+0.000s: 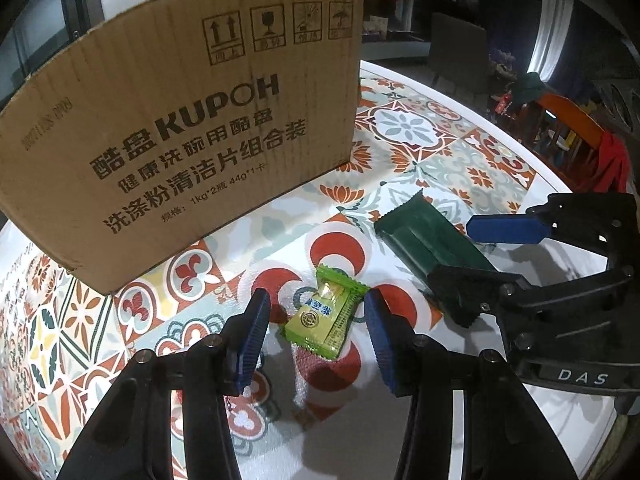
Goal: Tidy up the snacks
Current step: 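Grasp the green-yellow candy pack with left tool while right tool grasps the dark green pack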
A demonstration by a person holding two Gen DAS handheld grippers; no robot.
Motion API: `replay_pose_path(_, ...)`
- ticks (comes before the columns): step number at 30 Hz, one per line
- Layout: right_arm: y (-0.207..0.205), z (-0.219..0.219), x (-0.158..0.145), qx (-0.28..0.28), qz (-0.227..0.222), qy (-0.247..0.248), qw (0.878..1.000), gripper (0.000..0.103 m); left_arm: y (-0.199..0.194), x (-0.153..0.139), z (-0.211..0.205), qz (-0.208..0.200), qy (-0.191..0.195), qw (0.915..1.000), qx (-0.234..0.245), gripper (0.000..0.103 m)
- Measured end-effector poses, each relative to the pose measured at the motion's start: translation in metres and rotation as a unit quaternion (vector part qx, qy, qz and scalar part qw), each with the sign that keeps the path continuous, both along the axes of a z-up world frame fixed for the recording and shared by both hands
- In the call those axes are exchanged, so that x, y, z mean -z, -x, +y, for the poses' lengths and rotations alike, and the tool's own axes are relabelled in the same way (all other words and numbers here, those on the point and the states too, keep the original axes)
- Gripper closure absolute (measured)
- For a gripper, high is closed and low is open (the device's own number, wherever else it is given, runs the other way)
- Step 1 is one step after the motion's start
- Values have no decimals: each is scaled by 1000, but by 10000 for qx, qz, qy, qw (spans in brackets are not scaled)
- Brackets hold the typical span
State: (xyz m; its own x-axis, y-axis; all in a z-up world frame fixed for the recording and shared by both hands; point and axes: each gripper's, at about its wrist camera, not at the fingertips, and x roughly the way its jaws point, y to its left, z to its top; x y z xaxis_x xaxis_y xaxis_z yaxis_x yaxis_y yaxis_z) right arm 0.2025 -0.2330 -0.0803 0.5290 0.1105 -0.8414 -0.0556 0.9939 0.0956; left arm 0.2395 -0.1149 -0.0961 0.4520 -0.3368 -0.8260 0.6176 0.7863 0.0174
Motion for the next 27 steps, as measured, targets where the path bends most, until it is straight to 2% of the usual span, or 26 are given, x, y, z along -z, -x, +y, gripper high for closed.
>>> replay_pose_path(5,-3,0,3,10,11,30,10000,53,-5,3,0,27,14,10000,-77,56)
replay_pose_path(12,-10,6,7,-69,19,121,9999,53,-3,7,0,196,87,9998,-6,78)
replay_pose_path(14,-11,8,7,-97,2,159,9998,53,-2,7,2,164,90,9998,-28,79)
replay_pose_path(21,-13,12,13,-134,28,306,9994,53,-2,4,14,455,378,9975,-387,80)
replay_pose_path(27,-10,15,14,-181,-15,417,9990,56,5,-5,19,402,480,9966,-530,80)
